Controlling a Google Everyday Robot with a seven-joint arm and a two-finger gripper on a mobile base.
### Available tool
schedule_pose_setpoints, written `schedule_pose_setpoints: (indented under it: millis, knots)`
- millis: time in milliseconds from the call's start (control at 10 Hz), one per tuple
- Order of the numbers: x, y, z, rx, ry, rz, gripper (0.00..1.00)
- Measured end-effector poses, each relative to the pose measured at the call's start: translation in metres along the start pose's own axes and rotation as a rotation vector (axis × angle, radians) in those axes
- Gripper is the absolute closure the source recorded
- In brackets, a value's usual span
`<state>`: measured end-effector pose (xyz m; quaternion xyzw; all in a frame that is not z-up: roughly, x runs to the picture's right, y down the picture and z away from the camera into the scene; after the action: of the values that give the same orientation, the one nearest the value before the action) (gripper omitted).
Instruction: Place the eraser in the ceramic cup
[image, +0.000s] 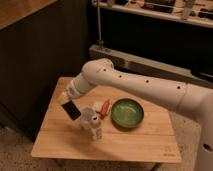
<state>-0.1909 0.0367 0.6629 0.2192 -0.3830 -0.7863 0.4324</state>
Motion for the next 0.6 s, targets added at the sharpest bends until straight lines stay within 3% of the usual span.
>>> schedule_pose_setpoints:
  millis: [200, 400, 600]
  knots:
    - [0.002, 0.004, -0.006, -0.009, 0.055, -0.061, 0.92]
    - [0.003, 0.011, -0.007, -0.013, 0.125, -0.183, 0.92]
    - [0.006, 0.014, -0.004, 0.003, 0.156, -0.262, 0.92]
